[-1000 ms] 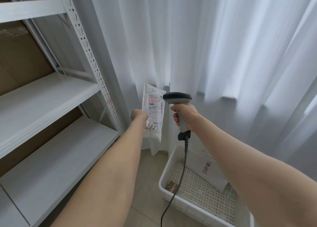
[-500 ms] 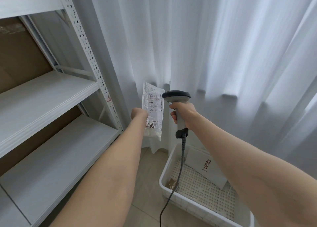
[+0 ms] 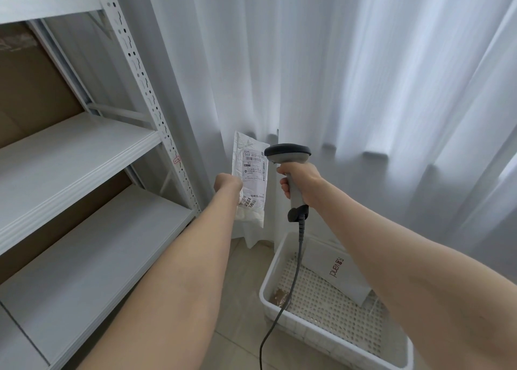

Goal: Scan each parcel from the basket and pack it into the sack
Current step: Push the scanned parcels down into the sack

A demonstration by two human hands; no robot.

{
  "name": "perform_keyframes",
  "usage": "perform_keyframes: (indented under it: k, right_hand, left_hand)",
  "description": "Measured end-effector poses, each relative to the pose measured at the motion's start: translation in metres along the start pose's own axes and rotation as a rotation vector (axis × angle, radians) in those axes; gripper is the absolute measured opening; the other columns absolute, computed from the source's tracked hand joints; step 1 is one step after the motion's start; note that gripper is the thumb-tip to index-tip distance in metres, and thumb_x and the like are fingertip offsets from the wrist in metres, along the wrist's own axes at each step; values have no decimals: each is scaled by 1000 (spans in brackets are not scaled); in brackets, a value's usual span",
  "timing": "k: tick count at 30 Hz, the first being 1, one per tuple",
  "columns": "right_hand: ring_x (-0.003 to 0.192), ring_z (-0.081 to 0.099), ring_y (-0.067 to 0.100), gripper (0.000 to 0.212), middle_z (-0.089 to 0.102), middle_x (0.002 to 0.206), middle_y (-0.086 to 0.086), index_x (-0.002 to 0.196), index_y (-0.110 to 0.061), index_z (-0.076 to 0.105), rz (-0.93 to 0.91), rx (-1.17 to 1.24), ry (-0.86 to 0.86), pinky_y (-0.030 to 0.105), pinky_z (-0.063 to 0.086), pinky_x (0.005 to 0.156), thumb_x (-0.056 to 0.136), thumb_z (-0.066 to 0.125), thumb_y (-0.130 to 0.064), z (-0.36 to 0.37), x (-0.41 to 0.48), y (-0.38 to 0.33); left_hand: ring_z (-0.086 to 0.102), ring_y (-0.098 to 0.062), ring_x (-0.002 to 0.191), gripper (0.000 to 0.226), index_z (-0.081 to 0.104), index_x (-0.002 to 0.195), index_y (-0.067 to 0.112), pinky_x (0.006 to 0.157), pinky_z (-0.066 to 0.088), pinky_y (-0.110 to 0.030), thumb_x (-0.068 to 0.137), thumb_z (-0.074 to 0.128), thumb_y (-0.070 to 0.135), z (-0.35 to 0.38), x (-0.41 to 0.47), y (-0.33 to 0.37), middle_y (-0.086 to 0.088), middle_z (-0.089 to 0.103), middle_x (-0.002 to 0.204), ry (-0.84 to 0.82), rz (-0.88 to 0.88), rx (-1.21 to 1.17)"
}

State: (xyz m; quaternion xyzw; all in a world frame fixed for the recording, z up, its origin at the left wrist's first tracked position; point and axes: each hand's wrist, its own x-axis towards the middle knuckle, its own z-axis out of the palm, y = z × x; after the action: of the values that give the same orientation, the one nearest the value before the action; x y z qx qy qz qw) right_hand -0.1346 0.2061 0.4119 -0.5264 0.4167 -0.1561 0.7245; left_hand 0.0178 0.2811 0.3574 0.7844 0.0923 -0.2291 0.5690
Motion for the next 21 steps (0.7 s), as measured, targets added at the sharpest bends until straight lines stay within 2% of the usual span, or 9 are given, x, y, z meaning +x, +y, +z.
perform_keyframes:
  k: [6,10,12,14,16,19,21]
  right_hand:
    - [43,48,15,11,57,62,12,97,-4,58,-20,54,-15,22,44,44,87,62,-7,-1,10,9]
    - [45,50,15,23,56,64,9,107,-5,48,75,211,2,25,47,49,86,58,-3,-8,23,28]
    - [47,51,15,31,54,67,9,111,-7,46,131,300,22,27,48,51,82,54,2,-14,31,43]
    - [51,53,18,37,53,72,12,115,-6,45,173,343,63,29,49,52,80,50,5,-24,43,60]
    - [58,57,21,34,56,78,15,114,-2,47,224,355,108,31,52,54,81,48,7,-38,57,82]
    - [64,60,23,22,59,80,15,108,1,52,322,357,139,37,57,61,86,51,4,-60,81,118]
    - [62,59,22,17,59,78,12,106,0,52,383,365,156,35,53,59,89,51,1,-74,97,141]
  left_hand:
    - [58,-28,110,35,54,124,-3,85,48,-32,91,42,-6,0,8,-5,-15,57,126,-35,49,72]
    - [60,-31,107,36,58,121,-1,92,50,-38,86,49,-5,4,20,-18,-15,60,122,-73,84,140]
    - [62,-32,102,29,62,113,0,92,52,-42,87,49,-4,10,31,-29,-16,62,118,-88,77,152]
    - [62,-29,95,19,64,97,5,89,52,-40,89,49,-3,18,41,-45,-15,65,112,-99,75,158]
    - [61,-27,89,19,65,91,9,83,51,-35,89,49,-2,30,45,-64,-14,66,108,-95,71,156]
    - [66,-29,91,22,68,87,13,85,55,-43,87,50,0,51,48,-96,-12,69,100,-95,46,188]
    - [67,-31,94,24,70,89,14,85,56,-46,87,50,0,67,50,-116,-11,70,99,-101,20,195]
